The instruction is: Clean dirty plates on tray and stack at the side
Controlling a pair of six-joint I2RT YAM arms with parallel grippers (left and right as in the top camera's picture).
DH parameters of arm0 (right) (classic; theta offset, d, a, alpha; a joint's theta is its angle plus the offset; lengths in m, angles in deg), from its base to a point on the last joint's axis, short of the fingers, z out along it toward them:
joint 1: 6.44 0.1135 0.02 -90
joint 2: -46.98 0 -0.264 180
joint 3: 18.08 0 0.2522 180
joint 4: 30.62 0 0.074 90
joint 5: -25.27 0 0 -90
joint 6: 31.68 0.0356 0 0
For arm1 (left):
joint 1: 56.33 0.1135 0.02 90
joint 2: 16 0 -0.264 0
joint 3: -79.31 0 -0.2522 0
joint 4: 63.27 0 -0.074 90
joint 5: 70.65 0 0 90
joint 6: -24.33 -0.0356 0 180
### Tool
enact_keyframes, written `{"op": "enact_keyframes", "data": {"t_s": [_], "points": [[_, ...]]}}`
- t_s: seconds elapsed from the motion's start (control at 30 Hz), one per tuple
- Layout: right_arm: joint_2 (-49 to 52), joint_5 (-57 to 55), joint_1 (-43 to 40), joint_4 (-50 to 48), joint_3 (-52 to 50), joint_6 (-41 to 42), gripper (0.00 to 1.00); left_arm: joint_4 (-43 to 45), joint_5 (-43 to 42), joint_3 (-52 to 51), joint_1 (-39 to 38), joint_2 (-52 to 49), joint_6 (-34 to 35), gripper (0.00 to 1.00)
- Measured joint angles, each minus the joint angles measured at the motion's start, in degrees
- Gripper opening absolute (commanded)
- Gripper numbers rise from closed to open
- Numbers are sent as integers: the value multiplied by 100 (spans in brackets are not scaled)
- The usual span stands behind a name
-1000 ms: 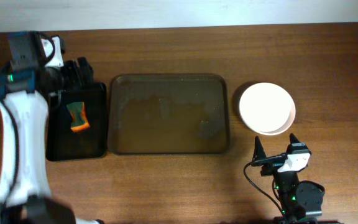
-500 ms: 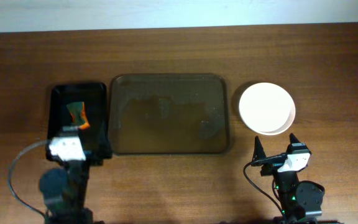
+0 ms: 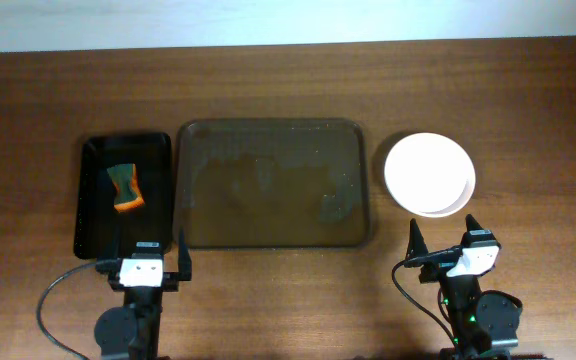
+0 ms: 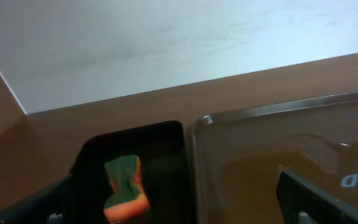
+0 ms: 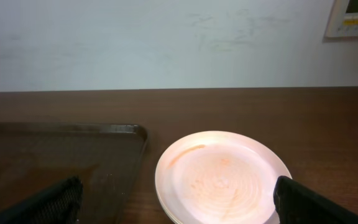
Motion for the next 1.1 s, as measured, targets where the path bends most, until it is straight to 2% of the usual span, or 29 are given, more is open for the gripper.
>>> {"op": "enact_keyframes", "data": {"t_s": [1.1], "points": [[0, 0, 0, 0, 0, 2, 98, -2, 72, 0, 0, 15, -98, 100]]}}
